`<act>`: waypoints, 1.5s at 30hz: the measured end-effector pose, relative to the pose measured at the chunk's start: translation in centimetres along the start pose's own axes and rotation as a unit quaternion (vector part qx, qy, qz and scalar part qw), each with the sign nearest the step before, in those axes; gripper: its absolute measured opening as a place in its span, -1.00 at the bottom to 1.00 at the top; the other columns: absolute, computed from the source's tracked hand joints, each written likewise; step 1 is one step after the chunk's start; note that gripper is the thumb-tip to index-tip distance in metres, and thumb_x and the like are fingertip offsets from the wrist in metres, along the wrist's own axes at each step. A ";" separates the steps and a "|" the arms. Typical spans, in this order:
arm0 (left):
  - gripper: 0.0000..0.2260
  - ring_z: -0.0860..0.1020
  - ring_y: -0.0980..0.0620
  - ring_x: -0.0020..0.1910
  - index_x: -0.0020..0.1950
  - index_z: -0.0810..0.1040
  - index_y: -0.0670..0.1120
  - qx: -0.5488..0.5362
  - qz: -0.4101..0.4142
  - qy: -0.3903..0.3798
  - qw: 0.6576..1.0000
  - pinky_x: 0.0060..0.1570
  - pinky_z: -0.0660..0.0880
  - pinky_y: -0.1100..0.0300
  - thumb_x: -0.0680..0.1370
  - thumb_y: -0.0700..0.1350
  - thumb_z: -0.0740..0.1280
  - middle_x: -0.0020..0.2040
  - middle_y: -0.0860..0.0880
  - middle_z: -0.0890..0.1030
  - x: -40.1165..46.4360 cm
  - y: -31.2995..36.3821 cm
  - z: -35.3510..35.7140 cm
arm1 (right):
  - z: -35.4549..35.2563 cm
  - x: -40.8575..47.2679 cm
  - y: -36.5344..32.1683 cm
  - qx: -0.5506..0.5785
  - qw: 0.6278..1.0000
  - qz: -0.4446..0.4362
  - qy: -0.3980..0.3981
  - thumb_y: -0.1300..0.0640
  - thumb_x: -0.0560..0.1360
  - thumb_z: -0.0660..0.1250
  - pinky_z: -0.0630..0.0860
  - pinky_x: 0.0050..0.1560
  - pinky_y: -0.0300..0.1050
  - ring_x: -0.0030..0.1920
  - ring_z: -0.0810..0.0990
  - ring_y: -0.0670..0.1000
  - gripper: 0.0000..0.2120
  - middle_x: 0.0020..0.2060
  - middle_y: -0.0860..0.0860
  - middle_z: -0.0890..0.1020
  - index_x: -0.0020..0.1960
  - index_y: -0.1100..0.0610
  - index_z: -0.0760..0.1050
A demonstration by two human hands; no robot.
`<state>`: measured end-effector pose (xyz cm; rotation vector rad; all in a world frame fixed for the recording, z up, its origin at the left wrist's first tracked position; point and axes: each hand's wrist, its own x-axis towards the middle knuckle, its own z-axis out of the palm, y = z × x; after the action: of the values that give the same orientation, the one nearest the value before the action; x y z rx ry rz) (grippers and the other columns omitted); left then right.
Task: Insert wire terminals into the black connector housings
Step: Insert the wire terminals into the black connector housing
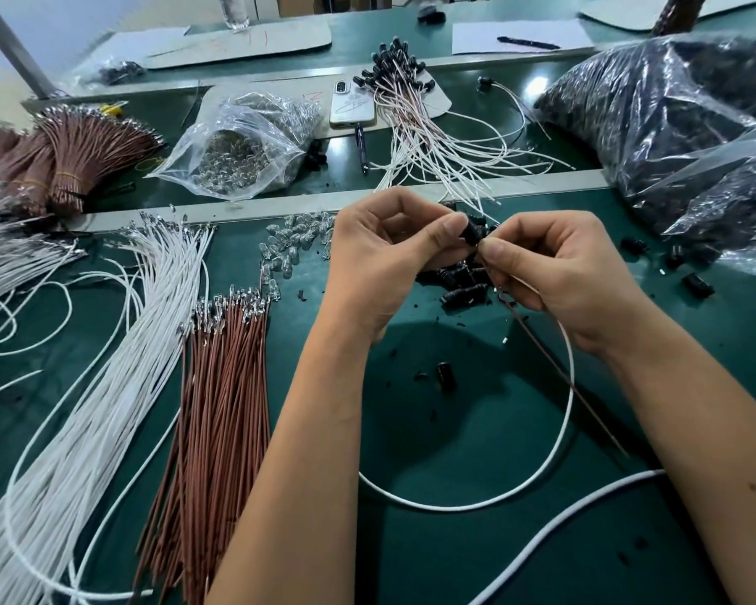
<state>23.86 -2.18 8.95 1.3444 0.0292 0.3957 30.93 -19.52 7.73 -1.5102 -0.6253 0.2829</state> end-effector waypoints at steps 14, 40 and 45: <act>-0.83 0.68 -0.05 -0.27 -0.21 0.57 -0.24 0.003 -0.004 0.024 1.000 -0.16 0.66 0.14 0.41 -0.46 0.49 -0.28 -0.13 0.68 0.1 -0.4 -0.1 | -0.4 0.0 0.1 -0.125 0.991 -0.056 0.012 0.07 0.50 0.53 0.49 -0.26 -0.13 -0.35 0.56 -0.09 -0.95 -0.36 -0.07 0.68 -0.15 -0.01 0.72; -0.80 0.66 -0.07 -0.26 -0.21 0.59 -0.20 0.020 0.011 0.019 1.000 -0.02 0.66 -0.04 0.41 -0.46 0.49 -0.27 -0.14 0.68 -0.1 0.3 -0.3 | 0.3 -0.3 -0.4 -0.206 0.971 -0.121 0.017 0.21 0.58 0.47 0.47 -0.22 -0.32 -0.28 0.53 -0.20 -0.92 -0.27 -0.05 0.68 -0.04 0.05 0.68; -0.82 0.67 -0.05 -0.27 -0.19 0.59 -0.23 0.014 0.026 0.014 0.999 -0.03 0.65 -0.05 0.40 -0.47 0.49 -0.27 -0.11 0.68 -0.1 0.3 -0.3 | 0.3 -0.1 -0.2 -0.207 0.969 -0.136 0.018 0.23 0.58 0.46 0.51 -0.21 -0.15 -0.26 0.56 -0.04 -0.90 -0.24 0.00 0.68 -0.03 0.04 0.66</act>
<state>23.61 -1.83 9.18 1.3682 0.0242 0.4594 30.68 -19.35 7.87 -1.7956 -0.8910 -0.0956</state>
